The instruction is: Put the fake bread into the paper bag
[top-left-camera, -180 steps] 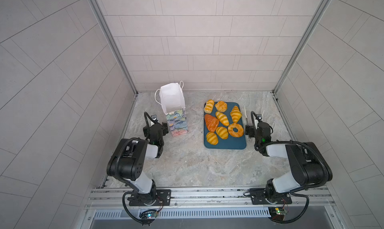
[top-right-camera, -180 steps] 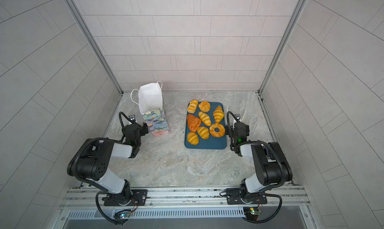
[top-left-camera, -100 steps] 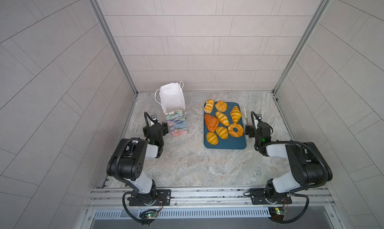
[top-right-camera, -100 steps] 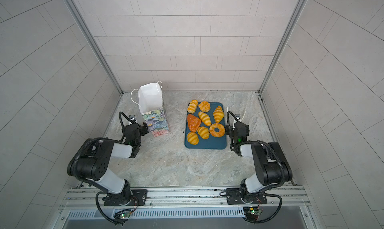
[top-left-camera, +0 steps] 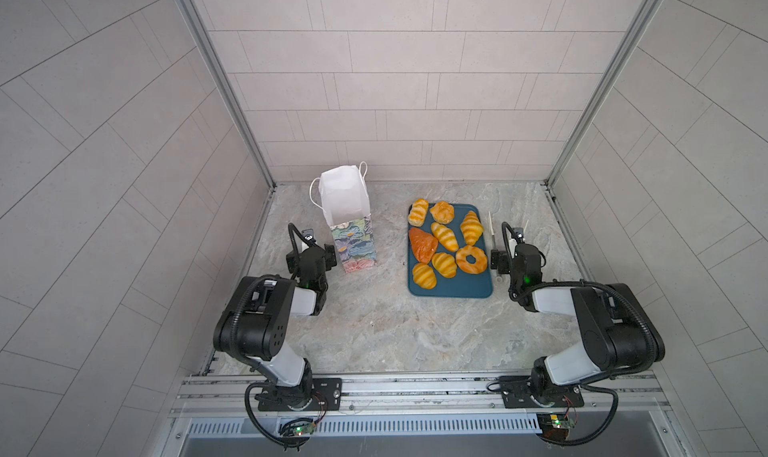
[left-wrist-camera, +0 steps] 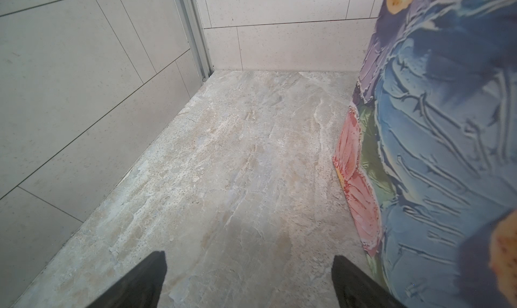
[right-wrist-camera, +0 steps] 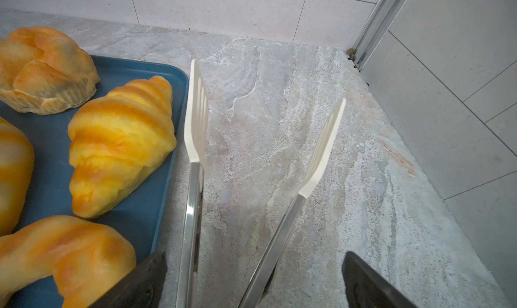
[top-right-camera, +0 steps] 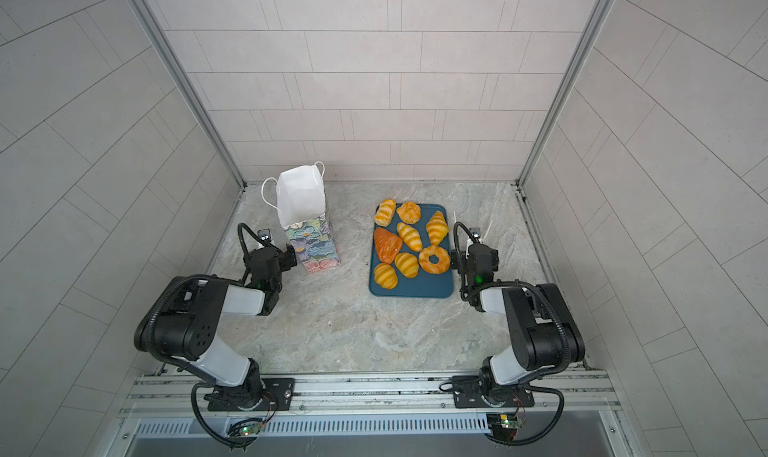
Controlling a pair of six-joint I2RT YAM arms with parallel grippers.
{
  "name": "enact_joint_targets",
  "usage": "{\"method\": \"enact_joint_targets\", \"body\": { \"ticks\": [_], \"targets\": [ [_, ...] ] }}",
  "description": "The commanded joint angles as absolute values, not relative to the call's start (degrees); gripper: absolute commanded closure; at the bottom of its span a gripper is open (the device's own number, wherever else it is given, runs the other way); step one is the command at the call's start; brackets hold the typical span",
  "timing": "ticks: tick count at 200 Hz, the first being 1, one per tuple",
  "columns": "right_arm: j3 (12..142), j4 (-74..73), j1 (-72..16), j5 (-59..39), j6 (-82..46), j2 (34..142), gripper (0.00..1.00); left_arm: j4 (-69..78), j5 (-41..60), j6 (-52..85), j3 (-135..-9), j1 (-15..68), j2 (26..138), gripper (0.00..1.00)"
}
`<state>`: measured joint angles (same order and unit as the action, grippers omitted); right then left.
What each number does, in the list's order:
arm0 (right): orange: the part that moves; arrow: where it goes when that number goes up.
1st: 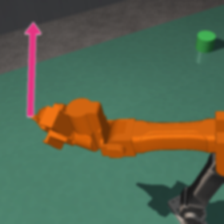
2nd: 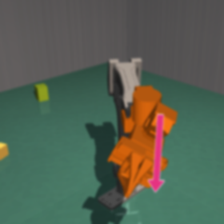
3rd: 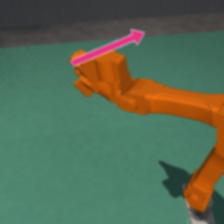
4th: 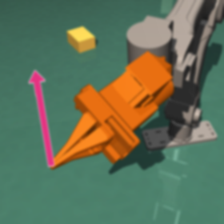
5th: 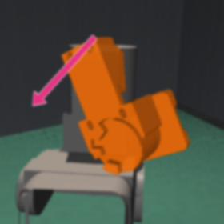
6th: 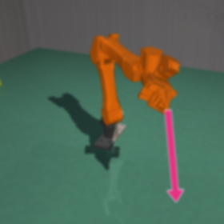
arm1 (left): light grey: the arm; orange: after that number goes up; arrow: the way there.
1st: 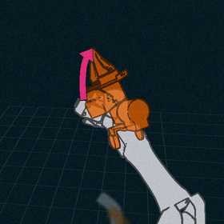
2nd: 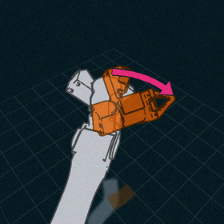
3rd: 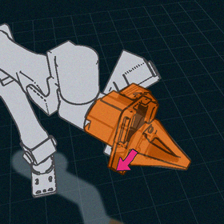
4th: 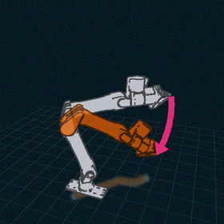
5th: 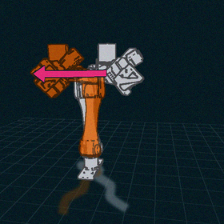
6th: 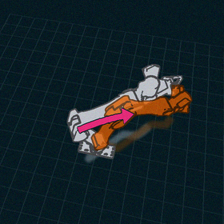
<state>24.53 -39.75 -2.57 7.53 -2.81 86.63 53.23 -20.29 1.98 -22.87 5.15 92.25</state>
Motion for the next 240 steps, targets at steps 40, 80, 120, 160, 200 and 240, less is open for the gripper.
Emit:
{"method": "enact_joint_targets", "body": {
  "ticks": [40, 80, 120, 160, 200, 240],
  "targets": [
    [25.4, -39.85, -2.46, 7.66, -2.66, 86.48, 0.0, 53.91, -20.26, 1.95, -22.77, 4.88, 91.67, 0.0],
    [25.36, -39.92, -2.46, 7.65, -2.72, 86.48, 0.0, 53.9, -20.25, 1.99, -22.76, 4.84, 91.58, 0.0],
    [24.92, -40.58, -2.42, 7.77, -2.6, 86.13, 0.0, 54.47, -21.18, 2.23, -22.23, 4.83, 90.69, 0.0],
    [35.06, -13.73, -2.07, 11.24, -7.57, 78.96, 0.02, 35.11, -27.11, 7.43, -24.89, 4.76, 77.18, 0.0],
    [37.6, -4.24, -2.04, 9.22, -10.93, 72.49, 0.03, 6.64, -28.92, 15.16, -32.98, 4.75, 62.69, 0.0],
    [39.46, 4.38, -2.08, 9.36, -12.93, 69.74, 0.04, -1.15, -25.15, 18.96, -36.39, 4.78, 49.95, 0.0]
  ]
}}
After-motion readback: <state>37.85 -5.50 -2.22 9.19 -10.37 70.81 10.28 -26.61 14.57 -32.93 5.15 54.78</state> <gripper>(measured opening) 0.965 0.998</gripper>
